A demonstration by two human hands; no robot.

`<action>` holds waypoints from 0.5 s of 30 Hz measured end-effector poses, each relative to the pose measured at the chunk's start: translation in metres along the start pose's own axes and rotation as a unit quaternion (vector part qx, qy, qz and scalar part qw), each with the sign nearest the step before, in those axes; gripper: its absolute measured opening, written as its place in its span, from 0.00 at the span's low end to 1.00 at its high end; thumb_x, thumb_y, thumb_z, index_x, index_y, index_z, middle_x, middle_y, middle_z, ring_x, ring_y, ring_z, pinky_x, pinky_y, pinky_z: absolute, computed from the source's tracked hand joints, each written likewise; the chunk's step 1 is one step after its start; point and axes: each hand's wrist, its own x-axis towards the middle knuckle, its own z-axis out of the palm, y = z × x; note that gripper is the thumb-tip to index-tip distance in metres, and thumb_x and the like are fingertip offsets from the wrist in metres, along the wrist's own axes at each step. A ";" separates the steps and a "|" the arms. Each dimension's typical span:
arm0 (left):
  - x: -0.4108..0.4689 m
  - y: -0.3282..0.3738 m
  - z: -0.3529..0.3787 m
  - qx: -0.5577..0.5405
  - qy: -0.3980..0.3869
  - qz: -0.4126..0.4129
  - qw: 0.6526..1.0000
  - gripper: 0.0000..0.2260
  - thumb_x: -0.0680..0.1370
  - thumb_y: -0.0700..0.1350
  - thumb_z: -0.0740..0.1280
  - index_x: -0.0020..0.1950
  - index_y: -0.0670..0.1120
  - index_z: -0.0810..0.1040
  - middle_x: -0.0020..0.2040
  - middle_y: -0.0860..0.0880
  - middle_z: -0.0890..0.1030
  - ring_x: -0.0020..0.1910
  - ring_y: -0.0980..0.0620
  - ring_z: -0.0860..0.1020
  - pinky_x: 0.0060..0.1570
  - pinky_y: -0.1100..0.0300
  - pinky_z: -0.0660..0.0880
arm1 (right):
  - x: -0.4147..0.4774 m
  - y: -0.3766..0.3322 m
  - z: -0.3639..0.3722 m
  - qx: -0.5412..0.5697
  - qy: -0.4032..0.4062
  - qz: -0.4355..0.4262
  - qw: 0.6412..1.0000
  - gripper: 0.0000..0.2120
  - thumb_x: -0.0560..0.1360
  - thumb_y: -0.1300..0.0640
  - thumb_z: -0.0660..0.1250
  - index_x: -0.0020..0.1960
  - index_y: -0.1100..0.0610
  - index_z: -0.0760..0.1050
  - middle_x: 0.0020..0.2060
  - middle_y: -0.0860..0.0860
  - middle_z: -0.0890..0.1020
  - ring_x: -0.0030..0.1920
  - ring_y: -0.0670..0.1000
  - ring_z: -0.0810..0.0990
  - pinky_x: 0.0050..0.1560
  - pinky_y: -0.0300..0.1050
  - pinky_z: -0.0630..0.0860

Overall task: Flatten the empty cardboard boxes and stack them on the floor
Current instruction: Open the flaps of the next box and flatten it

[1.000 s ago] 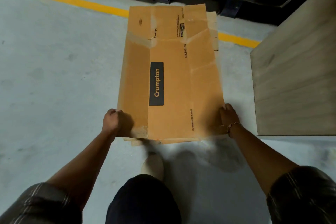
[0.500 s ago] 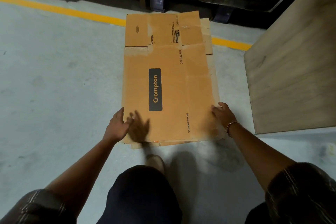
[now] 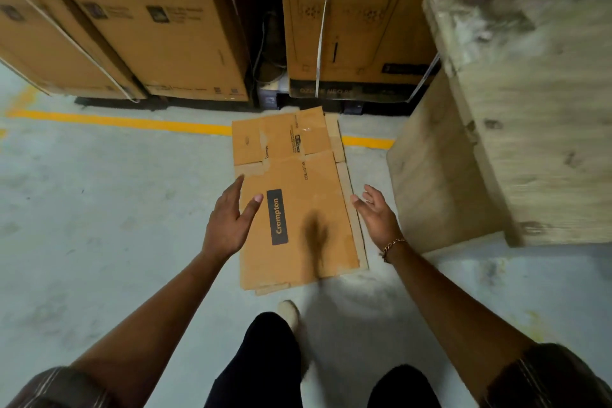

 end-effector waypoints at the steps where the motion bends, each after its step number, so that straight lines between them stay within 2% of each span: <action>1: -0.002 0.028 -0.016 -0.004 -0.002 0.014 1.000 0.34 0.80 0.69 0.54 0.82 0.53 0.57 0.79 0.50 0.65 0.77 0.49 0.63 0.71 0.48 0.63 | -0.015 -0.025 -0.011 0.008 0.003 -0.009 1.000 0.29 0.79 0.47 0.67 0.76 0.53 0.64 0.73 0.53 0.70 0.71 0.50 0.70 0.68 0.44 0.66; 4: -0.012 0.105 -0.053 -0.021 -0.023 0.056 0.998 0.30 0.82 0.66 0.56 0.81 0.55 0.59 0.78 0.51 0.67 0.75 0.51 0.66 0.68 0.51 0.65 | -0.063 -0.086 -0.048 0.023 0.017 -0.017 0.999 0.29 0.78 0.47 0.67 0.76 0.52 0.64 0.73 0.51 0.69 0.72 0.49 0.69 0.69 0.44 0.66; 7: -0.018 0.176 -0.077 -0.033 -0.062 0.069 0.995 0.32 0.82 0.64 0.58 0.82 0.53 0.57 0.80 0.51 0.63 0.74 0.54 0.65 0.68 0.58 0.62 | -0.102 -0.131 -0.091 0.021 0.048 -0.010 0.999 0.29 0.77 0.45 0.68 0.75 0.50 0.65 0.72 0.48 0.71 0.71 0.47 0.70 0.68 0.43 0.66; 11: -0.011 0.258 -0.094 -0.015 -0.119 0.133 0.984 0.32 0.81 0.66 0.57 0.82 0.56 0.56 0.81 0.52 0.62 0.79 0.51 0.60 0.74 0.50 0.60 | -0.142 -0.166 -0.156 0.027 0.105 -0.007 0.994 0.28 0.78 0.45 0.68 0.75 0.49 0.65 0.70 0.46 0.72 0.69 0.45 0.70 0.67 0.43 0.67; 15: 0.001 0.339 -0.085 -0.006 -0.163 0.196 0.967 0.31 0.81 0.67 0.57 0.82 0.58 0.56 0.81 0.53 0.61 0.79 0.50 0.60 0.75 0.46 0.61 | -0.173 -0.179 -0.224 0.098 0.168 0.004 0.981 0.27 0.77 0.47 0.69 0.74 0.48 0.67 0.70 0.49 0.73 0.68 0.46 0.72 0.64 0.42 0.69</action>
